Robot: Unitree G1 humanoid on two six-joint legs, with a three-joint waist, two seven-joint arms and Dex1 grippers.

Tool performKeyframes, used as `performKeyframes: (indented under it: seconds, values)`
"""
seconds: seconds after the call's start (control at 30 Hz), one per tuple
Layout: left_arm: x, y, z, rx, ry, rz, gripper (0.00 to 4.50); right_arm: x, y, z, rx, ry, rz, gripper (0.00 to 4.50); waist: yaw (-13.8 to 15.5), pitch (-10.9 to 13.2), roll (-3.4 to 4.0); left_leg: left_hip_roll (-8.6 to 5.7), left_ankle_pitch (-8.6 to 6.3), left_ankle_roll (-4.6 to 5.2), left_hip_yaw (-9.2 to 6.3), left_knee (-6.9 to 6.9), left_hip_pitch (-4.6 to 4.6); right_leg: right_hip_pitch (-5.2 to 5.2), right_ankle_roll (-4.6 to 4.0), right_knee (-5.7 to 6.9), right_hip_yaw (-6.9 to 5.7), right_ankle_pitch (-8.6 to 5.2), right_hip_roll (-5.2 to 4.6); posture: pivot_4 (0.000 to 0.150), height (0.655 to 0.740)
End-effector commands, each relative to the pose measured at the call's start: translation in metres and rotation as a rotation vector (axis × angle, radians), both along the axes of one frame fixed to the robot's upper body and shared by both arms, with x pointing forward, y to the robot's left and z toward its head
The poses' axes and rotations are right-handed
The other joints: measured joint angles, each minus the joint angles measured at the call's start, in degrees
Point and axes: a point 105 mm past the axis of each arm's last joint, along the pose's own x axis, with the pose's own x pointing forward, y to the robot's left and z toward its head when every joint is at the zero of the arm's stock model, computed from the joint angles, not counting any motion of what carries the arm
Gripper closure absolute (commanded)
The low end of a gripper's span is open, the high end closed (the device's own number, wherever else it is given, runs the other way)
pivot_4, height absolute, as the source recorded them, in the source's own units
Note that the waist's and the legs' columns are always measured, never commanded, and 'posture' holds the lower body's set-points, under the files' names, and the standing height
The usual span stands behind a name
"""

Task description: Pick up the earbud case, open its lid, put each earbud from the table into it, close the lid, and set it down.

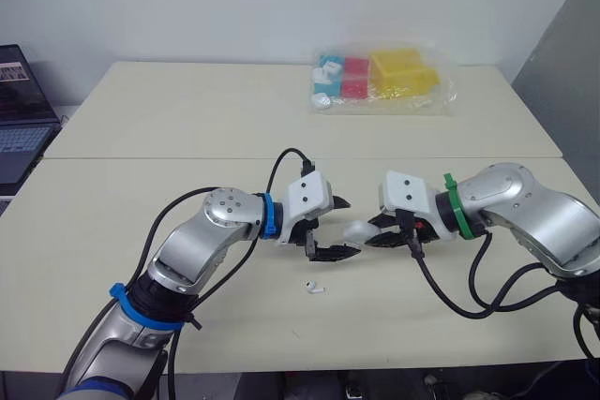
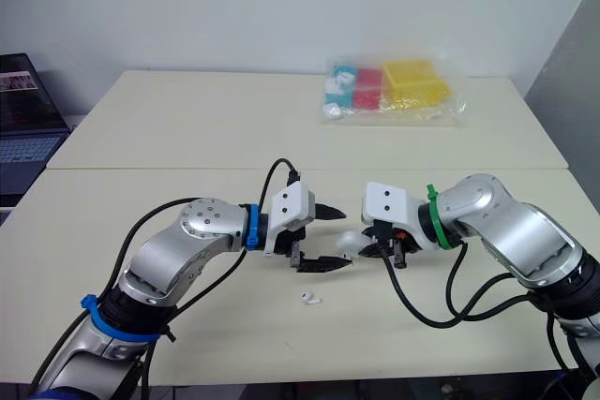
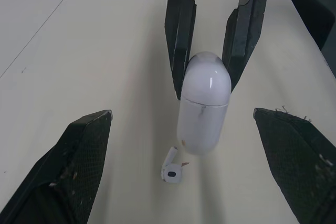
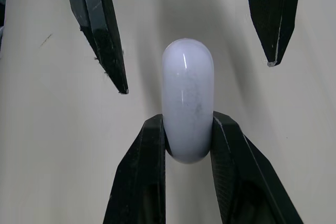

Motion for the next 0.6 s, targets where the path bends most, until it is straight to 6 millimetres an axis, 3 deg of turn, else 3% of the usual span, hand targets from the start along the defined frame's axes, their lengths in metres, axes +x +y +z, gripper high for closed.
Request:
performKeyframes:
  seconds: [0.03, 0.1, 0.4, 0.6]
  values:
    - [-0.0011, -0.0051, 0.0086, -0.010, -0.029, -0.020, 0.18, 0.0012, 0.0016, 0.0146, 0.017, -0.054, 0.013, 3.76, 0.0, 0.0, 0.00, 0.00, 0.00, 0.00, 0.00, 0.00, 0.00, 0.00, 0.00, 0.00, 0.00, 0.00, 0.00, 0.150, 0.7400]
    - [-0.0022, -0.0060, 0.0072, -0.005, -0.027, -0.025, 0.62, 0.0008, 0.0019, 0.0140, 0.019, -0.051, 0.014, 3.76, 0.0, 0.0, 0.00, 0.00, 0.00, 0.00, 0.01, 0.00, 0.00, 0.00, 0.00, 0.00, 0.01, 0.00, 0.00, 0.150, 0.7400]
    - [-0.0069, -0.0106, 0.0000, 0.021, -0.018, -0.044, 3.56, -0.0001, 0.0050, 0.0153, 0.031, -0.048, 0.018, 3.76, 0.0, 0.0, 0.00, 0.00, 0.00, 0.00, 0.01, 0.01, 0.00, 0.00, 0.00, 0.01, 0.02, 0.00, 0.00, 0.150, 0.7400]
    - [-0.0077, -0.0111, -0.0010, 0.022, -0.016, -0.042, 3.71, -0.0010, 0.0077, 0.0173, 0.043, -0.049, 0.025, 3.76, 0.0, 0.0, 0.00, 0.00, 0.00, 0.00, 0.00, 0.01, 0.01, 0.00, 0.00, 0.04, 0.01, 0.00, 0.00, 0.150, 0.7400]
